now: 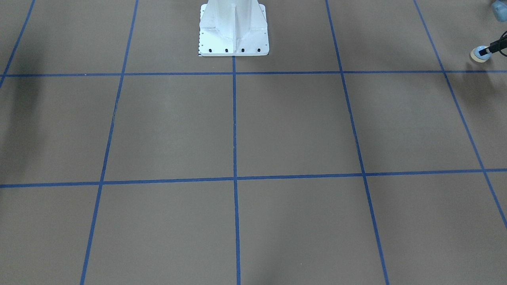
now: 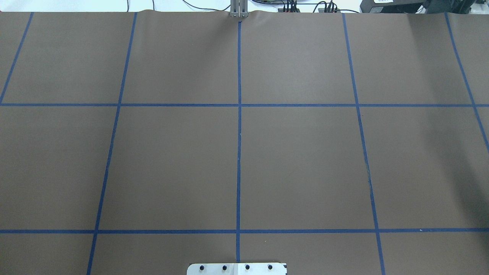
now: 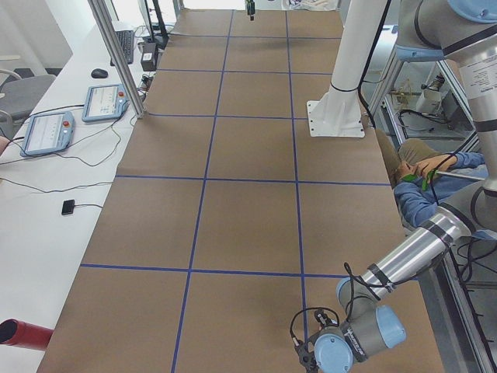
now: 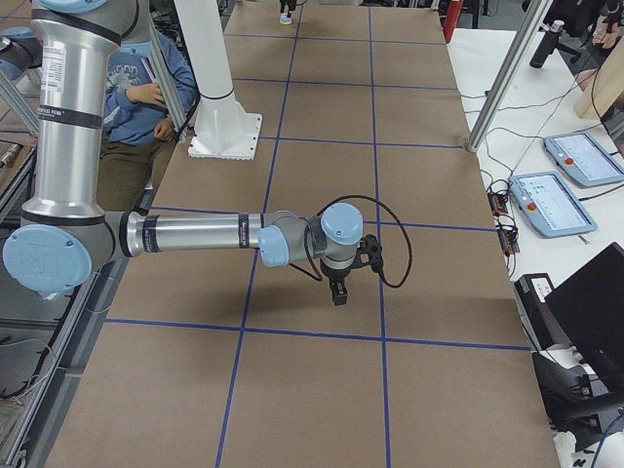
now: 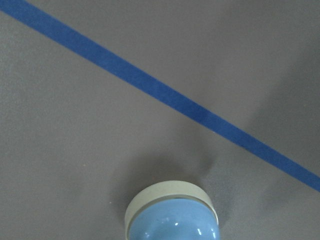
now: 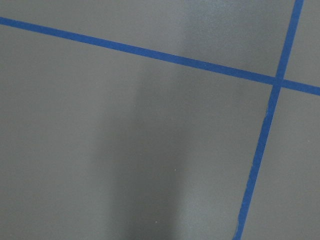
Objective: Place and press bell with both arms
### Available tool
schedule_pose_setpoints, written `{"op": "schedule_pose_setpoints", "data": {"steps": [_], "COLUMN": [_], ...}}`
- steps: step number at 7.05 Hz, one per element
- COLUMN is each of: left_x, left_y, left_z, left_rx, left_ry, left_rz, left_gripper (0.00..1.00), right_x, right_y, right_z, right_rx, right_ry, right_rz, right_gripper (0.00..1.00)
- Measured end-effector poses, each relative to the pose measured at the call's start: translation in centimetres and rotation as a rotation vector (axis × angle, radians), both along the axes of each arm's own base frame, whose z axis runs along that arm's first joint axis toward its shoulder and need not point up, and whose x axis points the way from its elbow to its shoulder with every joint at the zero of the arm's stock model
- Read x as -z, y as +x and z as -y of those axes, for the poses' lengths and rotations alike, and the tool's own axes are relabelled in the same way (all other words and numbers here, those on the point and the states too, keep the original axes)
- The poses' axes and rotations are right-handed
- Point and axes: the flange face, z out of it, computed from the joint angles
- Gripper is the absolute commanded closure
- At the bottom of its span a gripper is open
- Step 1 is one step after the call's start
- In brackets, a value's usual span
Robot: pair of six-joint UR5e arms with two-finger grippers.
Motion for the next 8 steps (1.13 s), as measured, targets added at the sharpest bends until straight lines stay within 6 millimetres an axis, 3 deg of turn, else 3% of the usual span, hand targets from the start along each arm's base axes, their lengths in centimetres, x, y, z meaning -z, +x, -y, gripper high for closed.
{"op": "schedule_pose_setpoints", "data": {"steps": [4,8], "left_x": [-0.4,-0.7], "left_y": [0.2,0.5], "left_z": [1.0,1.7], "left_rx": [0.015,0.016], "left_ry": [-0.009,-0.016], "left_rz": [-0.028,-0.048], "left_gripper": [0.03,0.13], "right_x": [-0.6,-0.9], "right_y": [-0.1,-0.1], "right_z": [0.0,0.0], "right_rx": [0.002,0.002], "right_ry": [-0.012,-0.017], "right_rz": [-0.003,-0.003], "right_gripper": [0.0,0.0]}}
